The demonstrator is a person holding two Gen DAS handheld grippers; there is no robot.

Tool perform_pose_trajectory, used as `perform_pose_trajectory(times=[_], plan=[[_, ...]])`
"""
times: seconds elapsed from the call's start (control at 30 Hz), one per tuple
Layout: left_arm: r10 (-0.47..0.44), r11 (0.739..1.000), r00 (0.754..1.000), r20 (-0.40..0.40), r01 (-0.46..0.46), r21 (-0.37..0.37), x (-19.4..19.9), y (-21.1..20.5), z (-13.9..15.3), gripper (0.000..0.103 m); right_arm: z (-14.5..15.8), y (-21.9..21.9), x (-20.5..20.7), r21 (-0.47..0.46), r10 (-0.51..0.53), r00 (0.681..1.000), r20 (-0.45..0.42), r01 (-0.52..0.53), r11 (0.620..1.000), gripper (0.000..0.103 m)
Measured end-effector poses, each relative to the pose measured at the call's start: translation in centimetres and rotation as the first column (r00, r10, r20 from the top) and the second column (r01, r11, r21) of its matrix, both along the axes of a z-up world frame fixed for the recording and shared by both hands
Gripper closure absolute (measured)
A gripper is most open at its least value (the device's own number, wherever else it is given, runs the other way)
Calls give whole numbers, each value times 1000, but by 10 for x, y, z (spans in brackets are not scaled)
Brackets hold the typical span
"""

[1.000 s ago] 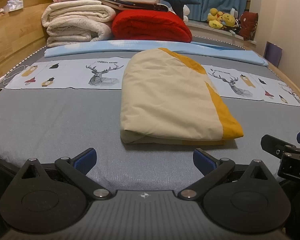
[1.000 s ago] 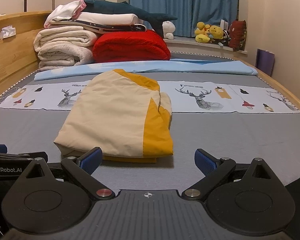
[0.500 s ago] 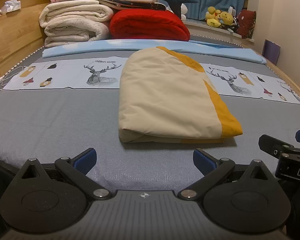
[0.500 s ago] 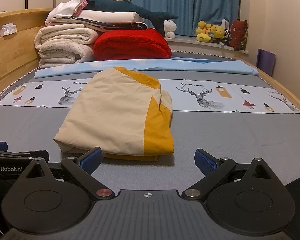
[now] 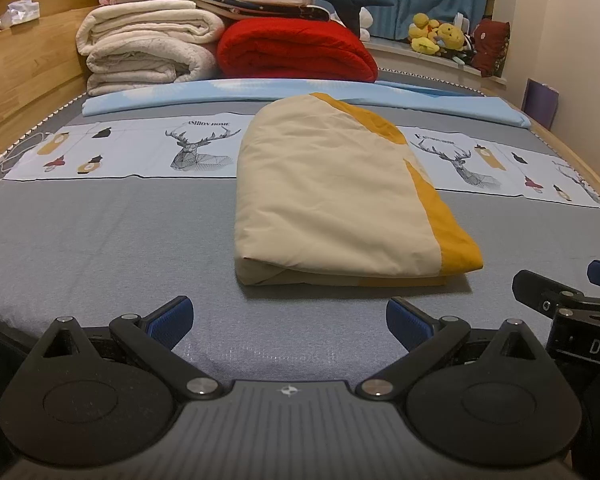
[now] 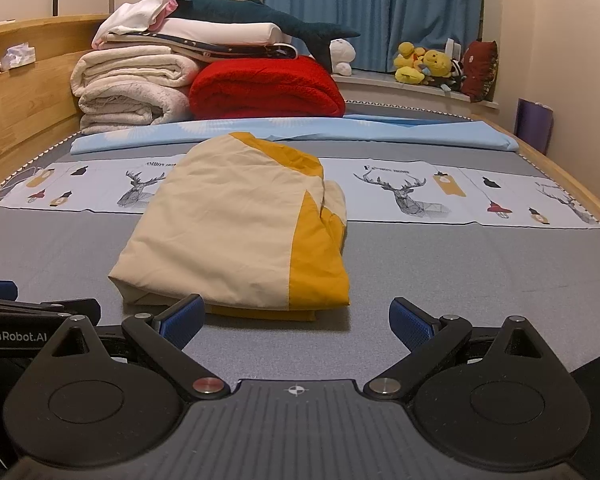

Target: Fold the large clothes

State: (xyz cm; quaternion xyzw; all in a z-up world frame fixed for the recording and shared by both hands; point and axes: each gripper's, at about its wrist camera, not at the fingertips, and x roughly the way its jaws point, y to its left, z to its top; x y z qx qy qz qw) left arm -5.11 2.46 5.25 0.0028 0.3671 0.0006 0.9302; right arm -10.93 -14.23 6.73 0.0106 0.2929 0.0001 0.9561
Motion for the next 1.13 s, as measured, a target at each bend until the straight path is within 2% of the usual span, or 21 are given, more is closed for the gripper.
perform_pose_trajectory(times=[1.13], plan=[[-36,999,999,3,36,-5,-1,0,-1,1,1,-6,-3,-4,24,1000,-1,-24,1000,5]])
